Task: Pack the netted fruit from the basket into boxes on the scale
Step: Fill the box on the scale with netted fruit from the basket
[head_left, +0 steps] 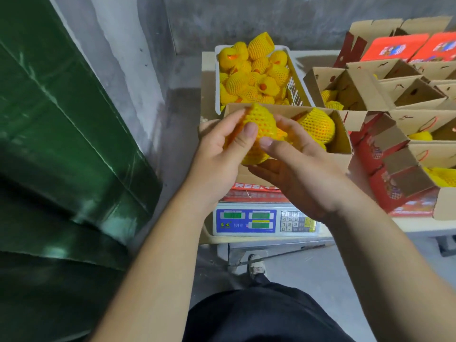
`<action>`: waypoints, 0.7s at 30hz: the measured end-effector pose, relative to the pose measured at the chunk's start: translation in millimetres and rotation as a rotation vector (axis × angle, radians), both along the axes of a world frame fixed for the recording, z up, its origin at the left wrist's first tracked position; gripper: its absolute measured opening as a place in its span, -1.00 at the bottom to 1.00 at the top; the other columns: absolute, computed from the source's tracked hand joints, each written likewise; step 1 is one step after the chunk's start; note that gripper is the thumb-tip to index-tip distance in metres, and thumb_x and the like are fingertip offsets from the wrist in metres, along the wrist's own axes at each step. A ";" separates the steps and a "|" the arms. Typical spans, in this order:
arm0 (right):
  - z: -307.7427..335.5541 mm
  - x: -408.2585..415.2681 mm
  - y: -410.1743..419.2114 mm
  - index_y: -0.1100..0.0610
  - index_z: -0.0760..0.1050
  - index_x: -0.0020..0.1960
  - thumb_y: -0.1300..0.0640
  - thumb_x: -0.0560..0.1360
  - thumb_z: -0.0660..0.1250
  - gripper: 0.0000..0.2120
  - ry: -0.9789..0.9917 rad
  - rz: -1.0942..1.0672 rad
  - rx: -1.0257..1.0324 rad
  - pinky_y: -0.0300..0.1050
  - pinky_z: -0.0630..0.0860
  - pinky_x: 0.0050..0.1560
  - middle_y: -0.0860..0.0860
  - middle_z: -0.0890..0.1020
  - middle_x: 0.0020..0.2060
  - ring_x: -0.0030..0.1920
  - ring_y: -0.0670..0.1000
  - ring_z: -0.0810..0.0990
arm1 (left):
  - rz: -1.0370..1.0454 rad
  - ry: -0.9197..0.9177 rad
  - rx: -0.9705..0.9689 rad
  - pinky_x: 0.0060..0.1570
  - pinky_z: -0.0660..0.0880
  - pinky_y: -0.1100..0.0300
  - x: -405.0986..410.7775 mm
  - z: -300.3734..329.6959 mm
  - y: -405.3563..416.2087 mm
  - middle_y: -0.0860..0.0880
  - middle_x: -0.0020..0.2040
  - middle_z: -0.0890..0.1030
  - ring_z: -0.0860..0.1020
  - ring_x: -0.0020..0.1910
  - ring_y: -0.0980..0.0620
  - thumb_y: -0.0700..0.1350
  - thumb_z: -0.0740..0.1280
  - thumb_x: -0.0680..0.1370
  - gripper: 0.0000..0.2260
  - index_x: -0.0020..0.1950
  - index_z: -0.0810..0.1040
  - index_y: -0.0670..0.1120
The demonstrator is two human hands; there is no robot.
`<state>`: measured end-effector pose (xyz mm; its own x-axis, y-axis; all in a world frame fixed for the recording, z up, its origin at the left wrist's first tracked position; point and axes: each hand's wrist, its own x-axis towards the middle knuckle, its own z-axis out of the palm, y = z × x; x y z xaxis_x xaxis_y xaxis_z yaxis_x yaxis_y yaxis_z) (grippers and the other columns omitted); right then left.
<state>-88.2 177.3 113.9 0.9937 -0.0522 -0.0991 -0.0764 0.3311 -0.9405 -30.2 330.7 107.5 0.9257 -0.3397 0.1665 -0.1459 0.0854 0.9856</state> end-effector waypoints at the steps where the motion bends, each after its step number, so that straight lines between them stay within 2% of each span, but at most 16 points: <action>1: -2.9 -1.3 0.6 0.00 0.40 0.47 0.12 0.50 0.51 -0.42 -0.012 0.021 -0.028 0.11 0.59 0.27 0.12 0.65 0.25 0.25 0.20 0.66 | 0.043 0.013 -0.002 0.31 0.53 0.22 -0.1 -0.5 0.4 0.14 0.25 0.52 0.56 0.30 0.21 0.14 0.32 0.63 -0.80 0.23 0.63 0.28; 3: -7.0 -3.1 2.2 -0.03 0.42 0.47 0.13 0.45 0.57 -0.35 -0.040 0.060 -0.119 0.20 0.57 0.31 0.15 0.63 0.27 0.29 0.21 0.64 | 0.051 0.049 -0.025 0.34 0.55 -0.04 0.0 -1.3 1.4 -0.02 0.29 0.55 0.57 0.33 0.04 0.10 0.30 0.65 -0.81 0.13 0.71 0.22; 4: -8.8 -3.0 3.3 -0.04 0.41 0.49 0.14 0.43 0.60 -0.30 -0.054 0.071 -0.179 0.25 0.54 0.33 0.15 0.62 0.28 0.30 0.22 0.62 | 0.027 0.062 -0.042 0.31 0.57 -0.10 0.4 -1.5 2.1 -0.06 0.28 0.60 0.59 0.31 -0.02 0.09 0.29 0.66 -0.80 0.11 0.72 0.19; 7: -13.9 -0.8 6.4 -0.08 0.37 0.50 0.16 0.37 0.64 -0.21 -0.072 0.062 -0.289 0.30 0.52 0.35 0.14 0.63 0.28 0.30 0.20 0.62 | -0.017 0.121 -0.142 0.23 0.61 -0.03 1.9 -0.1 5.2 -0.02 0.26 0.66 0.62 0.28 -0.01 0.04 0.32 0.66 -0.83 0.18 0.68 0.14; 10: -15.6 1.4 8.3 -0.02 0.39 0.48 0.13 0.35 0.66 -0.21 -0.092 -0.005 -0.262 0.32 0.51 0.36 0.14 0.65 0.26 0.30 0.21 0.63 | -0.033 0.199 -0.222 0.18 0.60 0.05 6.6 -1.1 12.6 -0.05 0.26 0.64 0.62 0.30 -0.03 0.07 0.46 0.57 -0.71 0.29 0.62 0.17; 14: -14.9 2.8 8.8 0.08 0.38 0.46 0.17 0.36 0.63 -0.26 -0.137 -0.075 -0.277 0.32 0.51 0.37 0.16 0.64 0.25 0.30 0.21 0.62 | -0.085 0.211 -0.114 0.06 0.60 0.17 11.1 -2.6 20.3 0.03 0.19 0.70 0.66 0.23 0.03 0.17 0.51 0.48 -0.71 0.19 0.68 0.20; 18: -16.0 1.3 7.0 -0.05 0.36 0.45 0.15 0.41 0.62 -0.29 -0.131 -0.023 -0.435 0.09 0.63 0.23 -0.01 0.68 0.17 0.20 0.05 0.68 | -0.023 0.255 -0.120 0.00 0.62 0.19 15.4 -7.0 22.4 -0.01 0.09 0.75 0.71 0.10 0.05 0.05 0.42 0.57 -0.79 0.18 0.67 0.04; 21: -16.3 1.9 5.4 -0.17 0.29 0.47 -0.05 0.36 0.65 -0.19 -0.103 0.019 -0.678 0.14 0.57 0.32 0.03 0.52 0.34 0.32 0.05 0.56 | 0.013 0.239 -0.086 -0.02 0.62 0.22 13.2 -6.4 21.3 0.05 0.06 0.75 0.71 0.09 0.09 0.06 0.41 0.58 -0.83 0.15 0.67 0.08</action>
<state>-86.3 182.7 97.6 0.9977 -0.0515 0.0439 0.0242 -0.3344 -0.9421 -17.0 352.0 101.0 0.9463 -0.3219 -0.0295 0.0886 0.1704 0.9814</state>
